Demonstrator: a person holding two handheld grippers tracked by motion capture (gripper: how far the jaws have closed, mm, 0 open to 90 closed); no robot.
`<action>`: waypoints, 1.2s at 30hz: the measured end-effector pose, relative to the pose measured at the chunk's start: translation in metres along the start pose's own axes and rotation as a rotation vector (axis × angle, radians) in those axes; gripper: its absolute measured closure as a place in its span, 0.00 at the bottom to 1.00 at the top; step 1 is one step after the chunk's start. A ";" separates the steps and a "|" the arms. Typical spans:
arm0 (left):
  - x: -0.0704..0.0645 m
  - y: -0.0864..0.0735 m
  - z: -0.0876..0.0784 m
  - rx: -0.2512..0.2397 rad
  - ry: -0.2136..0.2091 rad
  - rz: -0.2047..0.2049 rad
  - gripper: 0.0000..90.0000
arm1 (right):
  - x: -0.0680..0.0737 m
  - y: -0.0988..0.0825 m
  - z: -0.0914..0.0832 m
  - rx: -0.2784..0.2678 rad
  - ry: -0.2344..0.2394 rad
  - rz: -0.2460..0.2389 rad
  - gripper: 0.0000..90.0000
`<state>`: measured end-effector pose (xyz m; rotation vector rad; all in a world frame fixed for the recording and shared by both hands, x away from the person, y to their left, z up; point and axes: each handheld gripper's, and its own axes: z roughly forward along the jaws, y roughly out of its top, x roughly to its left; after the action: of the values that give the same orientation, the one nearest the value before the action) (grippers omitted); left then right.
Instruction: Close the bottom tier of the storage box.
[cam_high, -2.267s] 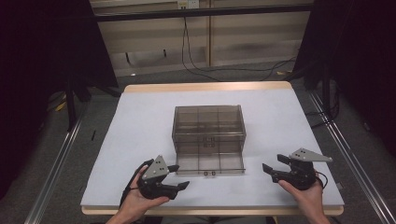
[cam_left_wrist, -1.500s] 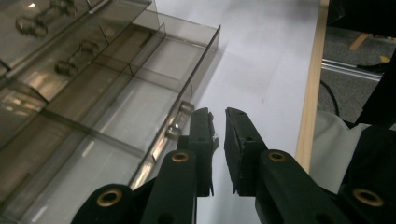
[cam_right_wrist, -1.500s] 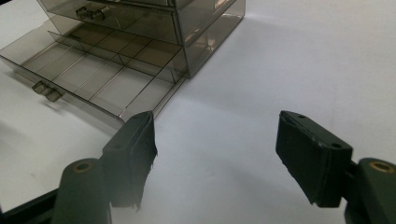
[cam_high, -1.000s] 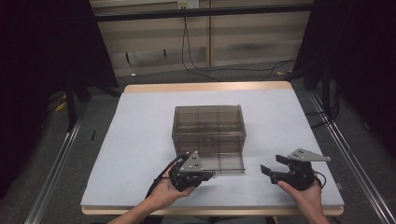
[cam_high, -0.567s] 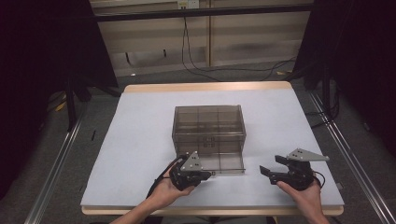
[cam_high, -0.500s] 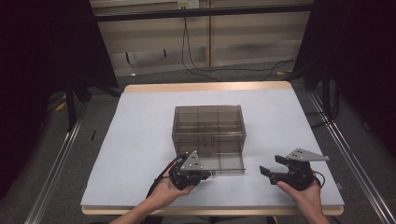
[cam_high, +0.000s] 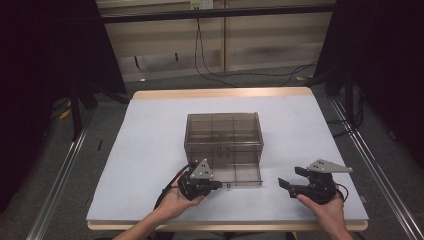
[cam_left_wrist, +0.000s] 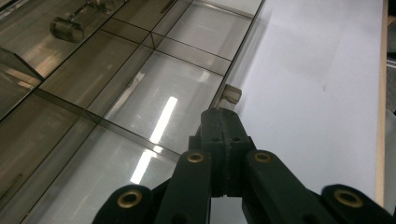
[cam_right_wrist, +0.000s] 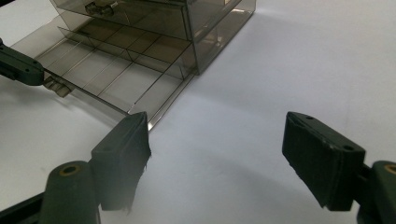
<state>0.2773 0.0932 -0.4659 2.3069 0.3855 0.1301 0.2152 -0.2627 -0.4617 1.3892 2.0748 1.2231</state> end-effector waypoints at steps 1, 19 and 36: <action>0.000 0.000 0.000 -0.002 -0.003 -0.002 1.00 | 0.000 0.000 0.000 0.001 -0.001 -0.001 0.26; 0.003 0.001 0.002 -0.012 -0.004 -0.001 1.00 | 0.001 0.000 0.001 0.006 0.001 0.001 0.26; 0.002 0.001 0.002 0.009 0.027 -0.008 1.00 | 0.000 -0.001 0.000 0.006 0.000 0.008 0.26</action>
<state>0.2800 0.0921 -0.4663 2.3144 0.4094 0.1559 0.2151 -0.2633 -0.4622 1.4018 2.0768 1.2211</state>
